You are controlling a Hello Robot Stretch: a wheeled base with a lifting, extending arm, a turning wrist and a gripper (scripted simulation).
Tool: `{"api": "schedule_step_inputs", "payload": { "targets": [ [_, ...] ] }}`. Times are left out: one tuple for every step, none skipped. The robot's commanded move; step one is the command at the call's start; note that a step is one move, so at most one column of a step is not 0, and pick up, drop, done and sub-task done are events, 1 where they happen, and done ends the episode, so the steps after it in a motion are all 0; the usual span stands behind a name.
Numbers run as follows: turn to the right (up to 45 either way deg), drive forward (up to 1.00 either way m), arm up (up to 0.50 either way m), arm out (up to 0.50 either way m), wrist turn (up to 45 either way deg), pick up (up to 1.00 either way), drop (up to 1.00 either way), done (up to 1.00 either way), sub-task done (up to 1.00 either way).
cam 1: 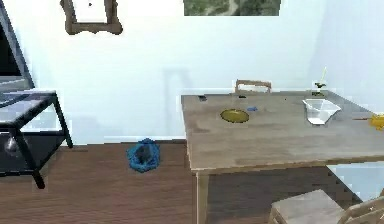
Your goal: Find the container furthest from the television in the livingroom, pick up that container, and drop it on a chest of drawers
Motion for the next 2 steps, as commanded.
{"api": "schedule_step_inputs", "payload": {
  "targets": [
    [-12.0, 0.0, 0.0, 0.0, 0.0, 0.0, 0.0, 0.0, 0.0],
    [0.0, 0.1, 0.0, 0.0, 0.0, 0.0, 0.0, 0.0, 0.0]
  ]
}}
